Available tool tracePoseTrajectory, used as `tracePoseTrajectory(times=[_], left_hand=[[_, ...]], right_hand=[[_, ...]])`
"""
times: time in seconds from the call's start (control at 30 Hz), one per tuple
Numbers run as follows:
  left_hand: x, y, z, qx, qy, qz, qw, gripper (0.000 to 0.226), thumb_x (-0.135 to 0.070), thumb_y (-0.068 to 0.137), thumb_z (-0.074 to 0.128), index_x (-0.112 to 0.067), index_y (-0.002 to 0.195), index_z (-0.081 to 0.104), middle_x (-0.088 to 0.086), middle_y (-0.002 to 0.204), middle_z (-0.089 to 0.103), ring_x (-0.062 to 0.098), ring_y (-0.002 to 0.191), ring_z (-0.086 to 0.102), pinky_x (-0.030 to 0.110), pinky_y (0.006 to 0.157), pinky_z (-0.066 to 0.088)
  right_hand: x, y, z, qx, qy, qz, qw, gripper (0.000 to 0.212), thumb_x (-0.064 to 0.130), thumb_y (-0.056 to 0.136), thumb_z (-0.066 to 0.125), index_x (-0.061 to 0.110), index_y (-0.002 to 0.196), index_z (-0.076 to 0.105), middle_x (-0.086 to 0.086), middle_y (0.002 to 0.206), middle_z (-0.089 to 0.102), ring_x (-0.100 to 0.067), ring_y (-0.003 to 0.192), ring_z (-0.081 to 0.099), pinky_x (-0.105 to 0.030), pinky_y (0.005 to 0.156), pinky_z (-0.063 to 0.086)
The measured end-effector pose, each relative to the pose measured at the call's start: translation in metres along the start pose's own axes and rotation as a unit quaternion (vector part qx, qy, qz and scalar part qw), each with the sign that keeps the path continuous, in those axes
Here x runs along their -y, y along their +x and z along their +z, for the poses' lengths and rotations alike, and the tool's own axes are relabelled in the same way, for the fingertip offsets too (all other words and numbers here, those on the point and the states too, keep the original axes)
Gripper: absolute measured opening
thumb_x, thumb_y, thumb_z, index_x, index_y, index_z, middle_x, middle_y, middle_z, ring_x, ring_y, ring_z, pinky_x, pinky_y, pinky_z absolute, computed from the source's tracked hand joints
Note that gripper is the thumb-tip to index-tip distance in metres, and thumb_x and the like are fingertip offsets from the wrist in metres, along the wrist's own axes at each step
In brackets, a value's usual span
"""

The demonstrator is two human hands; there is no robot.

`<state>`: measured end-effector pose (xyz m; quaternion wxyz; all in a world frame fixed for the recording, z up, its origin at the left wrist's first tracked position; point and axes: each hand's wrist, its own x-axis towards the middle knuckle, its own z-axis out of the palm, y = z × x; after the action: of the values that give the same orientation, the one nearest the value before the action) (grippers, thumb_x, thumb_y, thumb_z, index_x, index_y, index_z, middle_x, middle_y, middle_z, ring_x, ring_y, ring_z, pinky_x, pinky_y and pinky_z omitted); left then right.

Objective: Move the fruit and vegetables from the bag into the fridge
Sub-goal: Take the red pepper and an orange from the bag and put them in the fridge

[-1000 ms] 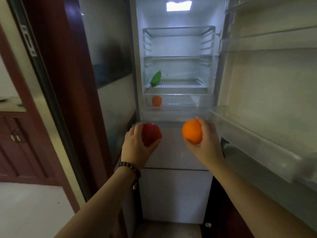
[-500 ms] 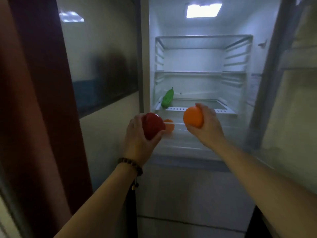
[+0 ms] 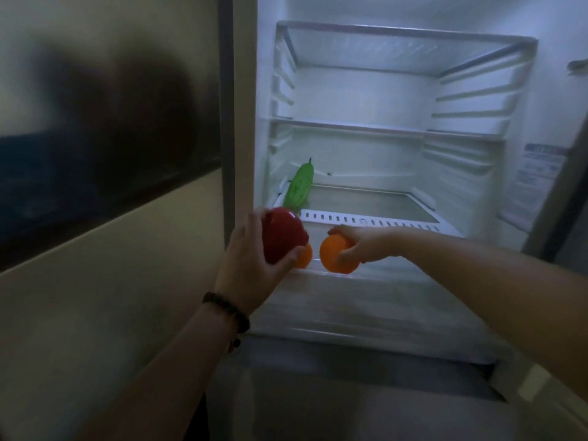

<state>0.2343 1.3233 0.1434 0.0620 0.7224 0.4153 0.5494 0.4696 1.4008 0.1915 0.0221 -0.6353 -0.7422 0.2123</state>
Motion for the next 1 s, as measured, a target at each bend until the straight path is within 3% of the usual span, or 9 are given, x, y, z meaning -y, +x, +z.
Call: tracePoseTrajectory(times=[0.17, 0.33, 0.43, 0.57, 0.7, 0.77, 0.87, 0.93, 1.0], left_hand=[[0.007, 0.003, 0.008, -0.021, -0.014, -0.015, 1.000, 0.075, -0.058, 0.068, 0.066, -0.023, 0.127, 0.037, -0.011, 0.117, 0.042, 0.000, 0.095, 0.047, 0.012, 0.074, 0.038], [0.011, 0.001, 0.009, -0.020, -0.010, -0.001, 1.000, 0.069, -0.069, 0.069, 0.055, -0.045, 0.124, 0.022, -0.031, 0.114, 0.036, -0.015, 0.102, 0.045, 0.009, 0.066, 0.042], [0.014, -0.002, 0.009, -0.020, -0.008, -0.001, 1.000, 0.071, -0.078, 0.069, 0.049, -0.048, 0.126, 0.019, -0.039, 0.117, 0.031, -0.016, 0.105, 0.044, 0.007, 0.063, 0.045], [0.015, -0.001, 0.010, -0.023, -0.023, -0.007, 0.999, 0.070, -0.071, 0.069, 0.055, -0.048, 0.126, 0.020, -0.038, 0.118, 0.032, -0.015, 0.106, 0.045, 0.007, 0.064, 0.046], [0.014, -0.002, 0.011, -0.025, -0.034, -0.014, 0.999, 0.071, -0.067, 0.068, 0.057, -0.047, 0.127, 0.022, -0.035, 0.118, 0.034, -0.013, 0.105, 0.047, 0.006, 0.066, 0.047], [0.013, 0.000, 0.009, -0.019, -0.036, -0.016, 0.999, 0.073, -0.072, 0.067, 0.056, -0.049, 0.127, 0.022, -0.036, 0.118, 0.035, -0.010, 0.105, 0.048, 0.011, 0.067, 0.048], [0.008, 0.007, 0.006, -0.013, -0.044, -0.011, 0.999, 0.073, -0.078, 0.065, 0.054, -0.054, 0.126, 0.021, -0.034, 0.120, 0.034, -0.001, 0.107, 0.049, 0.028, 0.072, 0.054], [0.003, 0.015, 0.006, -0.013, -0.045, 0.003, 0.999, 0.073, -0.072, 0.066, 0.058, -0.051, 0.127, 0.023, -0.030, 0.121, 0.033, 0.000, 0.108, 0.047, 0.032, 0.074, 0.053], [-0.002, 0.025, 0.006, -0.008, -0.056, 0.005, 0.998, 0.073, -0.063, 0.068, 0.065, -0.045, 0.127, 0.026, -0.019, 0.122, 0.038, -0.004, 0.106, 0.046, 0.024, 0.075, 0.051]], right_hand=[[-0.024, 0.047, 0.001, 0.017, -0.135, 0.010, 0.991, 0.074, 0.044, 0.084, 0.064, 0.022, 0.143, 0.025, -0.008, 0.137, 0.045, -0.025, 0.113, 0.051, -0.039, 0.095, 0.047], [-0.037, 0.084, 0.015, 0.025, -0.142, -0.016, 0.989, 0.079, 0.033, 0.086, 0.064, 0.029, 0.147, 0.014, -0.010, 0.141, 0.033, -0.031, 0.121, 0.045, -0.040, 0.096, 0.042], [-0.039, 0.097, 0.027, 0.016, -0.116, -0.012, 0.993, 0.086, 0.029, 0.082, 0.068, 0.032, 0.147, 0.013, -0.008, 0.144, 0.034, -0.029, 0.124, 0.044, -0.039, 0.099, 0.040], [-0.035, 0.098, 0.030, 0.017, -0.108, -0.001, 0.994, 0.091, 0.031, 0.082, 0.069, 0.029, 0.149, 0.008, -0.008, 0.145, 0.036, -0.027, 0.121, 0.047, -0.035, 0.097, 0.044], [-0.020, 0.078, 0.011, 0.032, -0.181, -0.024, 0.983, 0.094, 0.046, 0.085, 0.061, 0.021, 0.150, -0.002, -0.007, 0.156, 0.019, -0.027, 0.137, 0.032, -0.037, 0.111, 0.030], [-0.007, 0.058, -0.004, 0.060, -0.214, -0.035, 0.974, 0.086, 0.055, 0.086, 0.055, 0.019, 0.151, 0.010, -0.005, 0.155, 0.024, -0.025, 0.137, 0.032, -0.039, 0.113, 0.028], [0.012, 0.019, -0.026, 0.099, -0.205, -0.069, 0.971, 0.062, 0.053, 0.088, 0.053, 0.025, 0.141, 0.038, 0.000, 0.134, 0.053, -0.018, 0.119, 0.052, -0.036, 0.103, 0.041], [0.011, -0.001, -0.041, 0.051, -0.106, -0.092, 0.989, 0.046, 0.046, 0.090, 0.055, 0.028, 0.131, 0.049, 0.006, 0.112, 0.063, -0.011, 0.103, 0.060, -0.031, 0.092, 0.049], [-0.003, -0.011, -0.052, -0.065, -0.054, -0.091, 0.992, 0.040, 0.042, 0.089, 0.058, 0.029, 0.126, 0.052, 0.004, 0.115, 0.061, -0.012, 0.102, 0.059, -0.031, 0.090, 0.050]])
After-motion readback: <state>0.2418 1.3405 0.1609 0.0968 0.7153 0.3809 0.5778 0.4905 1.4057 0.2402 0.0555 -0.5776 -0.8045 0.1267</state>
